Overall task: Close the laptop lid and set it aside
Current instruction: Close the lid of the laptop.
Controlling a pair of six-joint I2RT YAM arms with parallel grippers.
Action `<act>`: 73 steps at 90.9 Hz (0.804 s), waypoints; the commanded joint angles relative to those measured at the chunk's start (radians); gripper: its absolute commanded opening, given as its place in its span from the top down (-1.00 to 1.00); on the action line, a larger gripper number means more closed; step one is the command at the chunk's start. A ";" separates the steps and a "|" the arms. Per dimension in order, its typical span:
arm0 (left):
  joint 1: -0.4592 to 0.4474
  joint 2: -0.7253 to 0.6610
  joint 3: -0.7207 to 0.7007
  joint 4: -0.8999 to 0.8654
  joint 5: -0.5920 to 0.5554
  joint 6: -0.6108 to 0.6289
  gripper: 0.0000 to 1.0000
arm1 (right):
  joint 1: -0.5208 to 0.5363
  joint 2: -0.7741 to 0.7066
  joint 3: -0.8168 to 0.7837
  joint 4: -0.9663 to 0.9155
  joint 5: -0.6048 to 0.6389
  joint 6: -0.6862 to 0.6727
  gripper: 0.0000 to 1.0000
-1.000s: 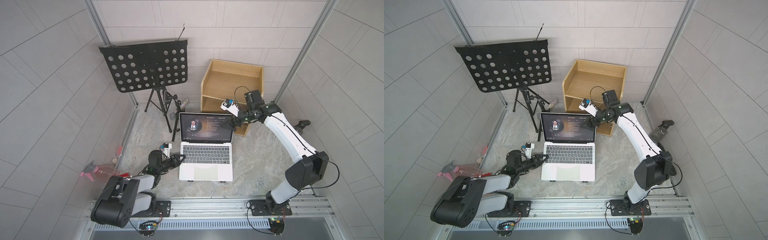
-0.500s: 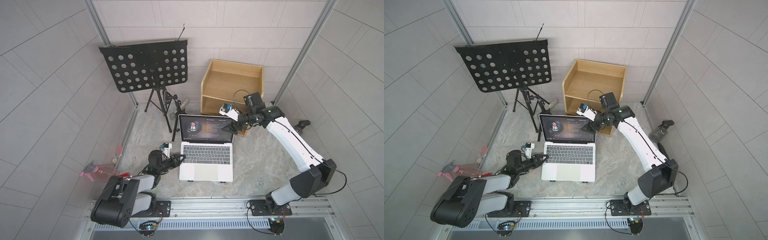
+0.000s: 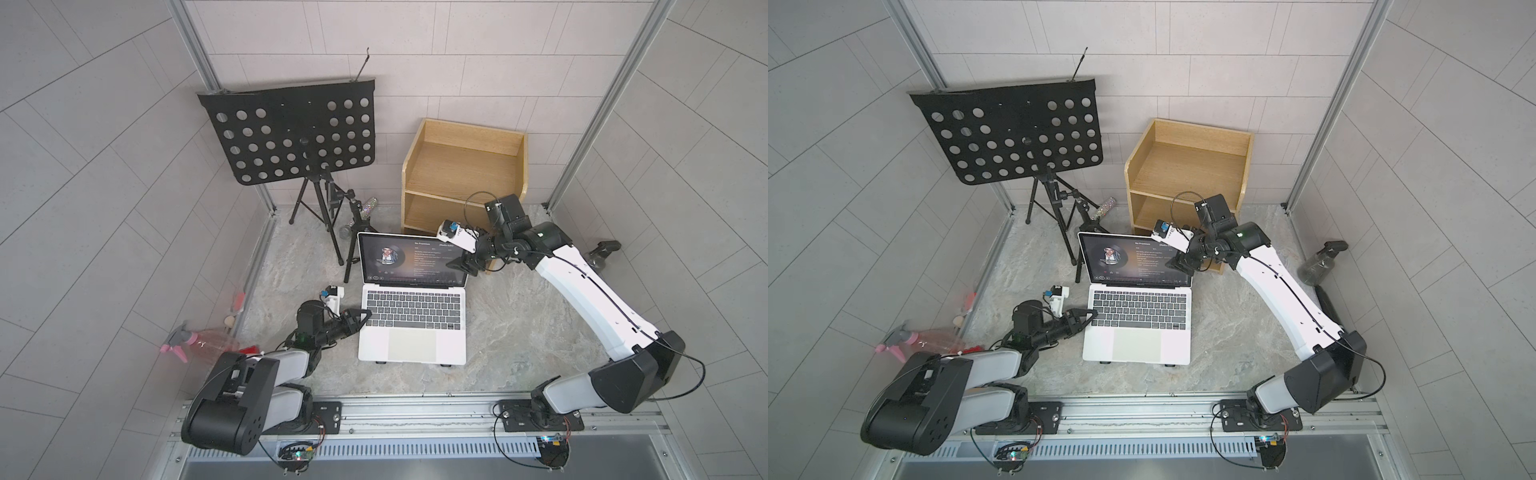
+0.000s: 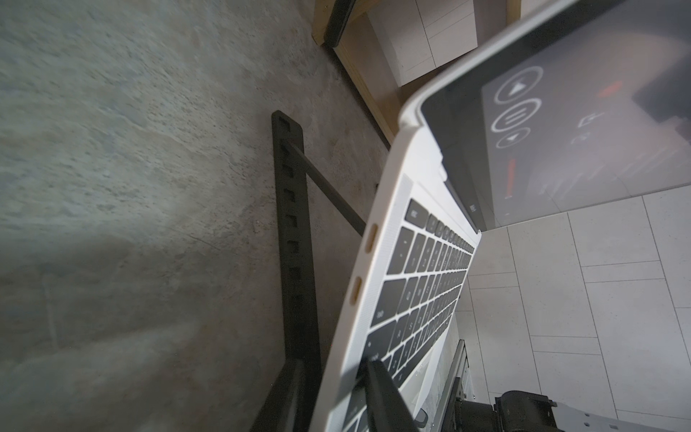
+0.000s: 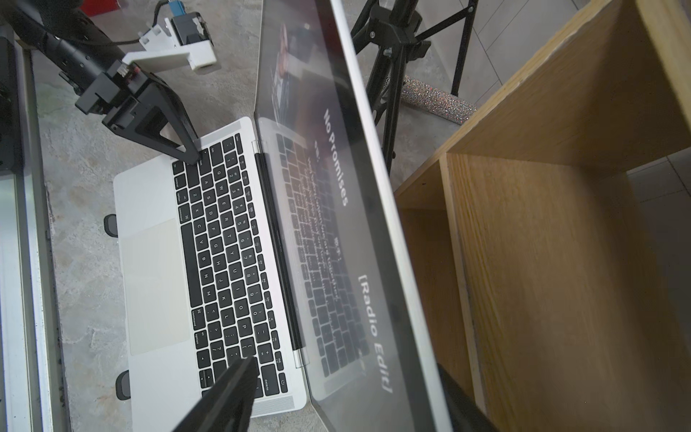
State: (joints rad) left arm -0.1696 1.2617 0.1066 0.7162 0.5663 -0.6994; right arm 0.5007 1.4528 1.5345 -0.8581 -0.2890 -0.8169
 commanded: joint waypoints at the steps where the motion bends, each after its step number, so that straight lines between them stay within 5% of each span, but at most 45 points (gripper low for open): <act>1: -0.002 -0.011 0.007 0.006 0.019 -0.002 0.36 | 0.045 -0.044 -0.048 -0.046 0.017 -0.025 -0.40; 73: 0.003 -0.008 0.012 -0.007 0.010 0.000 0.37 | 0.215 -0.183 -0.225 -0.043 0.272 -0.059 -0.36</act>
State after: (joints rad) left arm -0.1696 1.2617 0.1070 0.7097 0.5663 -0.6994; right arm 0.6655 1.2945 1.3548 -0.8200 -0.0135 -0.8799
